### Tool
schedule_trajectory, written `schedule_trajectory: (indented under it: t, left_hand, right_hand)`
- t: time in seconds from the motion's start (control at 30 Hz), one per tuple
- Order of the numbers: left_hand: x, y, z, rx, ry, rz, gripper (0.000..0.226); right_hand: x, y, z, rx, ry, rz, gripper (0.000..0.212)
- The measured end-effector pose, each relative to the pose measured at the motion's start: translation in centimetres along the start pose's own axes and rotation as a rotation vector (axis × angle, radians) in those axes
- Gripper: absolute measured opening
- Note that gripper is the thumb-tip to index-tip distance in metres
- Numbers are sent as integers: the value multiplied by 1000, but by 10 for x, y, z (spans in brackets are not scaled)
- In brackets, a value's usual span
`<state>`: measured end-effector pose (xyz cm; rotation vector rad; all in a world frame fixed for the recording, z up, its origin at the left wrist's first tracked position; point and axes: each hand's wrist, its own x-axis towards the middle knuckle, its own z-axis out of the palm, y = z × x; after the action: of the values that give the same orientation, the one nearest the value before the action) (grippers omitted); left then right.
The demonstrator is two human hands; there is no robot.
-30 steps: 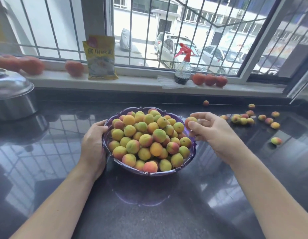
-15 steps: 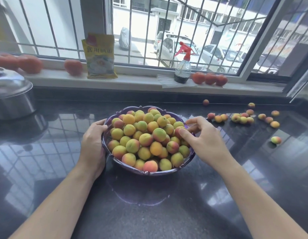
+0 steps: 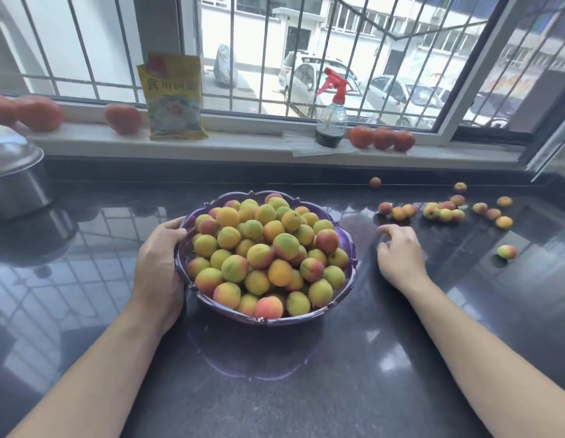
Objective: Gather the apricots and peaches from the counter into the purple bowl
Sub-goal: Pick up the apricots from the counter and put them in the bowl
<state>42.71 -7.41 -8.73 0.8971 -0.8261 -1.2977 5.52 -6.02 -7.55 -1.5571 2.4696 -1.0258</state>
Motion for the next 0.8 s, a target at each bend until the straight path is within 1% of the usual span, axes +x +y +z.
schedule_trajectory:
  t: [0.1, 0.2, 0.33, 0.47, 0.57, 0.67, 0.8]
  left_hand:
    - [4, -3, -2, 0, 6, -8, 47]
    - [9, -6, -6, -15, 17, -20, 49]
    - [11, -9, -8, -13, 19, -30, 45]
    - [12, -10, -9, -22, 25, -42, 47]
    - [13, -11, -11, -24, 25, -42, 48]
    - [12, -10, -11, -6, 15, -29, 48]
    - [12, -9, -10, -17, -5, -33, 50]
  right_hand:
    - [28, 3, 13, -164, -22, -58, 48]
    - [57, 2, 27, -274, -18, -73, 52]
    - [86, 2, 35, -363, -11, 12, 49]
    - [101, 2, 40, -427, 24, 77, 40]
    - [103, 2, 43, -439, 40, 89, 32]
    - [102, 5, 42, -399, 44, 53, 31]
    - [98, 5, 40, -298, 42, -11, 37]
